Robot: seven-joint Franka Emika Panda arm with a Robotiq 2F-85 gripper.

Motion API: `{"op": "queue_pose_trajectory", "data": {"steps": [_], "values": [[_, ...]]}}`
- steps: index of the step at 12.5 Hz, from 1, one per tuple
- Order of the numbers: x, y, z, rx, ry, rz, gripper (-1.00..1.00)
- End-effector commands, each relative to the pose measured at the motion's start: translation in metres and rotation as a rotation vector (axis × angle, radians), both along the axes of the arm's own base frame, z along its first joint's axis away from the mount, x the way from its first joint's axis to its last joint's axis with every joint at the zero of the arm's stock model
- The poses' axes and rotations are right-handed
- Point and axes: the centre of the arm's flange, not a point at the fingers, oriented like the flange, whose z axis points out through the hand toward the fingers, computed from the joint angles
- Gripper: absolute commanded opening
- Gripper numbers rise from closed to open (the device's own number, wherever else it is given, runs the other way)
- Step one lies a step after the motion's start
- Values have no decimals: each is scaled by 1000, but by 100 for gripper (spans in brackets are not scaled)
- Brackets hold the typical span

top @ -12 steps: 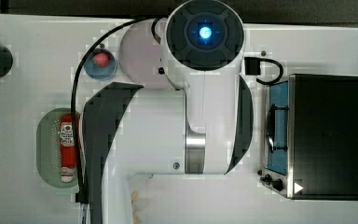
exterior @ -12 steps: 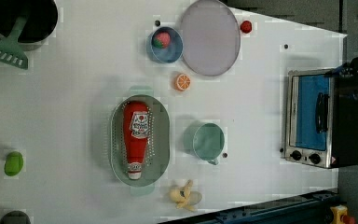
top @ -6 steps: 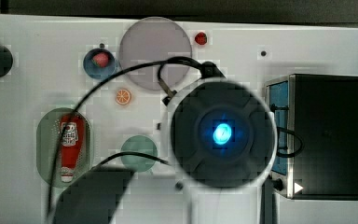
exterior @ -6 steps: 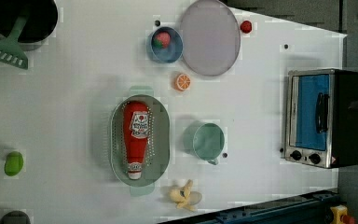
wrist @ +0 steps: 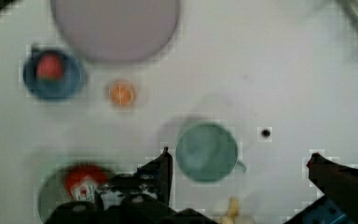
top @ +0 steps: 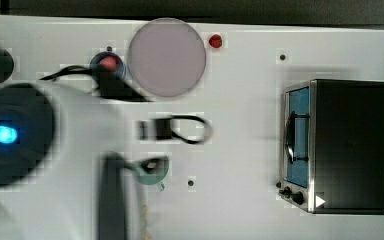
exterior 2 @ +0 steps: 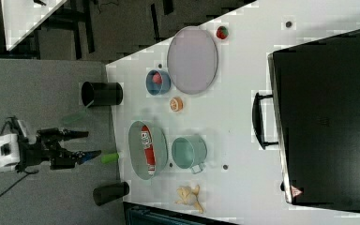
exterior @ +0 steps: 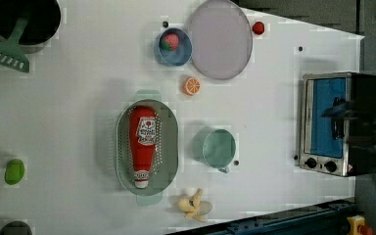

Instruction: Pick ketchup from strainer and place it on the table

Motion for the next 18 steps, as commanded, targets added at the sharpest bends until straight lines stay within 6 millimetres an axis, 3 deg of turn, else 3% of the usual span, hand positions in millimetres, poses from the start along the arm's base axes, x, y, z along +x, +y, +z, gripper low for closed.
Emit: {"op": "queue_pose_trajectory", "data": {"steps": [1,6,10,13,18], "values": [[-9,66,-28,-2,26,92,100],[-33,149,-74,23,30,257,100],[-64,195,-143,65,23,368,100],[-78,209,-198,111,-12,425,100],[-74,210,-273,158,-69,528,100]]}}
